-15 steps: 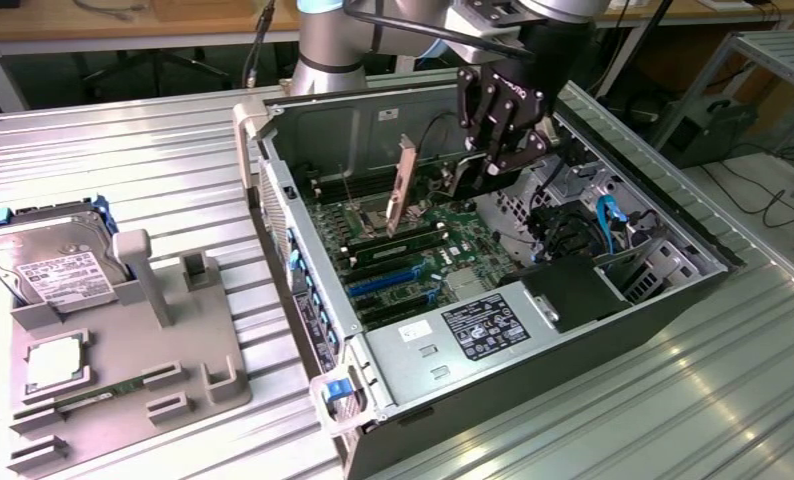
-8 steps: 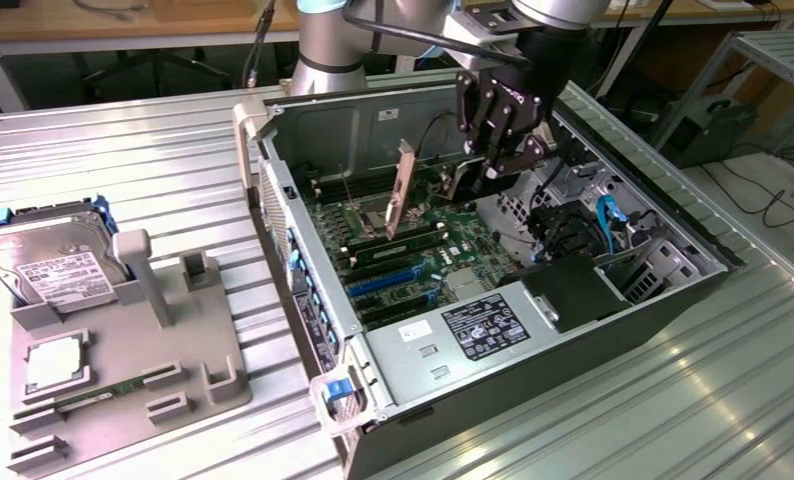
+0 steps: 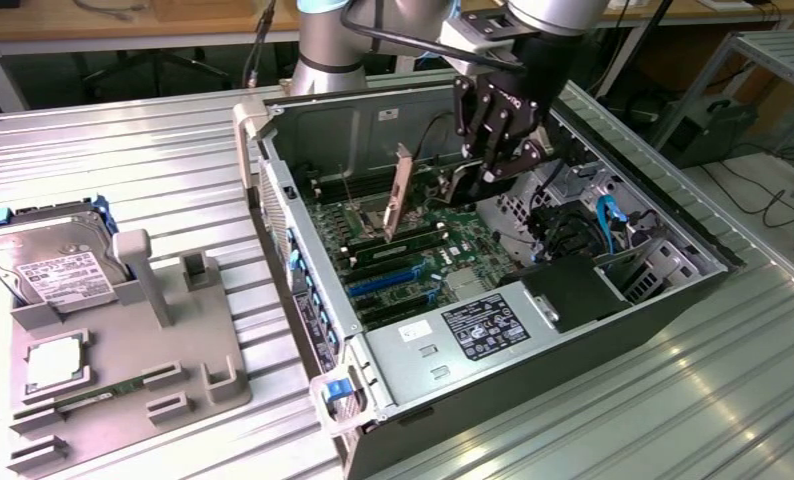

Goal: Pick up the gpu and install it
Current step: 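Insert the gpu into the slot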

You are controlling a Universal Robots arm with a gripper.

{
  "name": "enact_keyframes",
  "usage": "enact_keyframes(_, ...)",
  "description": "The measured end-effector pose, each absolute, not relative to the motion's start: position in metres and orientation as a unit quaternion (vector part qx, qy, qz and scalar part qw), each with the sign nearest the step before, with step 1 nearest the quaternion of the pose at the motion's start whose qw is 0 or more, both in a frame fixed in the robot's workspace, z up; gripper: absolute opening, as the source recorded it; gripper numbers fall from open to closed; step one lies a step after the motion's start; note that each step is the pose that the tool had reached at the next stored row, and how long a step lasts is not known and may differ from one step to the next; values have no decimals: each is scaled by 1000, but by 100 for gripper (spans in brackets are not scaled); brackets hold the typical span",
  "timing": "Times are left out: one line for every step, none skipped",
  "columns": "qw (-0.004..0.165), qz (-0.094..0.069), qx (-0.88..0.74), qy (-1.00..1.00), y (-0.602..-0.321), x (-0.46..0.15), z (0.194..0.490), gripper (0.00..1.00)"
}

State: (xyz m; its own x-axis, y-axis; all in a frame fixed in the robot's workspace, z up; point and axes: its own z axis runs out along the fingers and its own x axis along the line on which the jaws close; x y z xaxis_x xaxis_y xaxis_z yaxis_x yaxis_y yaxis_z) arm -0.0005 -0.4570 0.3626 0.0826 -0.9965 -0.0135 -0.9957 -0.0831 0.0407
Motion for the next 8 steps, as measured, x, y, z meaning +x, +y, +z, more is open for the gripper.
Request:
enact_keyframes(10,-18,736,-677,-457,-1,362,27)
enact_keyframes(9,-18,736,-677,-457,-1,360,27)
enact_keyframes(9,-17,735,-677,-457,-1,359,27)
enact_keyframes(9,-16,734,-679,-457,-1,358,27)
enact_keyframes(9,-16,732,-681,-457,-1,357,27)
enact_keyframes(9,-16,728,-685,-457,-1,355,27)
enact_keyframes(9,-16,723,-691,-457,-1,354,27)
enact_keyframes(10,-16,719,-695,-457,-1,353,27)
